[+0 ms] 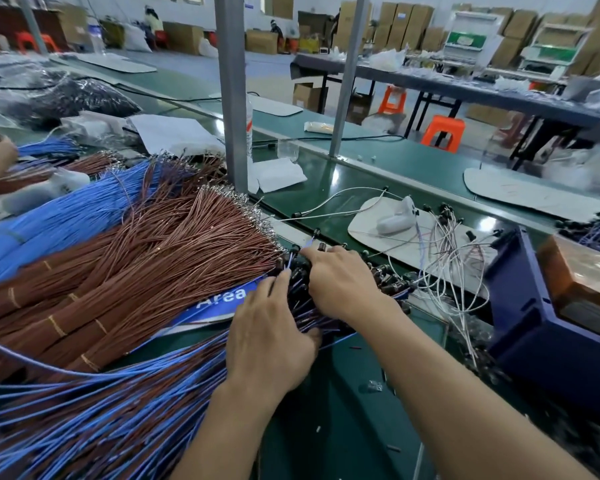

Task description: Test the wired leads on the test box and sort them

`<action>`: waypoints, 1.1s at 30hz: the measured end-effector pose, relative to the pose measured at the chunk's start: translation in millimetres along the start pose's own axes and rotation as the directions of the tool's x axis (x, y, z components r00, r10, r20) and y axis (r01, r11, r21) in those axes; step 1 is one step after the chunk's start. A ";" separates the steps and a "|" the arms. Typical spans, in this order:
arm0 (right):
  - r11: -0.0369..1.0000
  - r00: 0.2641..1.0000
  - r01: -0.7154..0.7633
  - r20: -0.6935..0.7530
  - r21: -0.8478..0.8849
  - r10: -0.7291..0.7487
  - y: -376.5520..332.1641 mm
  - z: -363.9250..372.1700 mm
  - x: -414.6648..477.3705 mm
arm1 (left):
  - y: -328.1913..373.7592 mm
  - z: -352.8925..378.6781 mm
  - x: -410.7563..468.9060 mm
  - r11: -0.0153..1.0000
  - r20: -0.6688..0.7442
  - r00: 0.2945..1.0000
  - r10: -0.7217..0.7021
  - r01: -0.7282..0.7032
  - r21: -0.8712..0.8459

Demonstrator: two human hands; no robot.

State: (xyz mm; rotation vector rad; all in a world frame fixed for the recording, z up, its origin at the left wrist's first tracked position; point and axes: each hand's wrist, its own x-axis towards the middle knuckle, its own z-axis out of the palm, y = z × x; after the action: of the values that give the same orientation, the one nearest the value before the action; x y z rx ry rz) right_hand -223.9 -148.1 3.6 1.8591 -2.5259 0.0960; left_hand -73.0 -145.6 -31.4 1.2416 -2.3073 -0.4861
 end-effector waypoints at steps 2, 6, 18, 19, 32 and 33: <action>0.999 1.000 0.029 -0.012 -0.024 -0.029 5.4 -1.0 -9.5 | 3.6 -1.2 -3.0 0.999 0.008 0.999 0.037 -0.037 -0.014; 0.997 0.998 0.069 -0.005 -0.021 -0.069 15.6 -3.6 -30.6 | 10.9 -8.0 -8.3 0.995 0.042 0.996 0.077 -0.074 -0.072; 0.916 0.971 -0.210 -0.036 0.342 0.236 43.2 -21.6 3.5 | 10.0 6.9 -0.6 1.000 0.022 1.000 -0.003 0.002 0.023; 0.923 0.972 -0.224 -0.002 0.314 0.236 44.4 -18.6 10.9 | 10.0 10.1 -1.1 0.999 0.032 0.999 0.020 -0.021 0.038; 0.983 0.991 -0.042 0.118 -0.177 0.064 36.1 -3.5 60.5 | 14.4 13.8 4.1 0.995 0.049 0.998 0.039 -0.044 0.090; 0.982 0.991 -0.040 0.117 -0.184 0.062 37.1 -3.0 59.1 | 14.3 13.8 4.5 0.996 0.045 0.998 0.039 -0.042 0.081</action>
State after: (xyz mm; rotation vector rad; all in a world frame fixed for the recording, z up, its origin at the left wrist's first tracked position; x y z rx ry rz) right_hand -277.0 -193.3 7.2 1.7839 -2.5603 -0.2470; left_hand -92.5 -140.7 -34.4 1.2307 -2.4059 -0.4121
